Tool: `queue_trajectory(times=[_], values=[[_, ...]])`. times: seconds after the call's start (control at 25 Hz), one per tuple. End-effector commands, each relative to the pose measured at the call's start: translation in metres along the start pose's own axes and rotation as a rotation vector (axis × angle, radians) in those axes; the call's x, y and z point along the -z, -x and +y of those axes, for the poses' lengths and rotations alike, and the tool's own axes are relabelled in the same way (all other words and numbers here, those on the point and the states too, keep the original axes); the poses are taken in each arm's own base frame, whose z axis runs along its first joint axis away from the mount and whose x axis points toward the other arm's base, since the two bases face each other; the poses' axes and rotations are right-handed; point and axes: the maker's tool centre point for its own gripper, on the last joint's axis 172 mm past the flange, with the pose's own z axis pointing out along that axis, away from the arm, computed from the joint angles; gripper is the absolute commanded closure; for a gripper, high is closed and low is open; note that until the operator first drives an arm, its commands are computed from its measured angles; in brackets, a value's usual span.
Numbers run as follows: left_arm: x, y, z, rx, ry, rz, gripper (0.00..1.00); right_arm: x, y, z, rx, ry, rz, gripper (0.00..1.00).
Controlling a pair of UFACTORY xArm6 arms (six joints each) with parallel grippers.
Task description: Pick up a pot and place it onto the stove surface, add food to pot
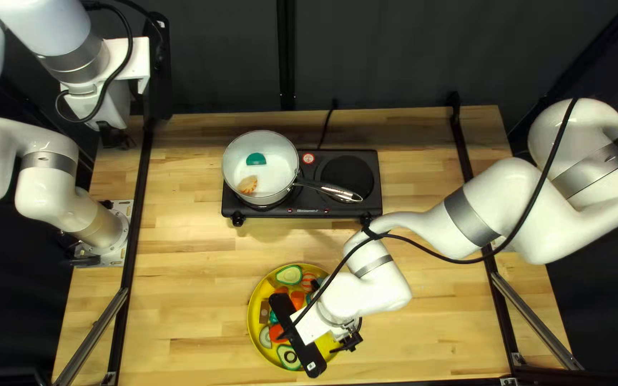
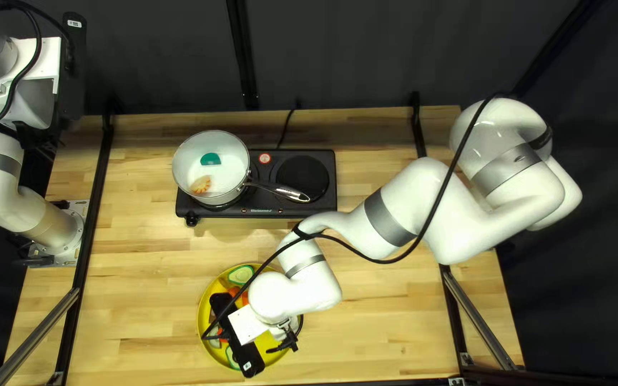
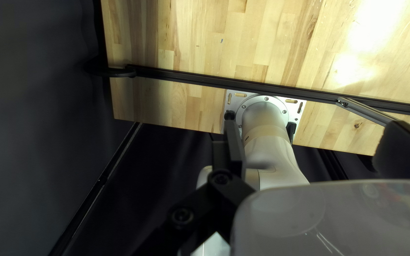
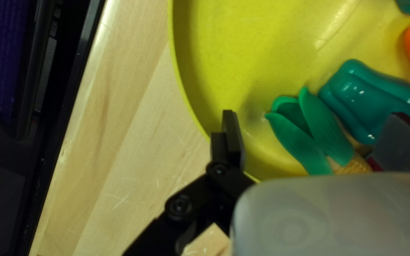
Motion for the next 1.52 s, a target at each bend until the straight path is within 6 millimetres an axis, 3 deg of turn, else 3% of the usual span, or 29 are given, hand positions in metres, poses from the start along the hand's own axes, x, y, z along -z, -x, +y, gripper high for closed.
queue_trajectory(times=[0.04, 1.04, 1.4, 1.44, 1.48, 1.52], values=[[0.000, 0.000, 0.000, 0.000, 0.000, 0.000, 0.00, -0.001, 0.002, 0.001, 0.008, -0.003, -0.015, 0.00], [0.000, 0.000, 0.000, 0.000, 0.000, 0.000, 0.00, -0.010, 0.012, 0.000, 0.000, -0.004, -0.020, 0.00], [0.000, 0.000, 0.000, 0.000, 0.000, 0.000, 0.00, -0.007, 0.005, 0.000, 0.002, 0.002, -0.025, 0.00], [0.000, 0.000, 0.000, 0.000, 0.000, 0.000, 0.00, -0.007, 0.005, 0.000, 0.001, 0.002, -0.025, 0.08], [0.000, 0.000, 0.000, 0.000, 0.000, 0.000, 0.00, -0.007, 0.005, 0.000, 0.001, 0.002, -0.025, 0.60], [0.000, 0.000, 0.000, 0.000, 0.000, 0.000, 0.00, -0.007, 0.005, 0.000, 0.001, 0.002, -0.025, 1.00]])
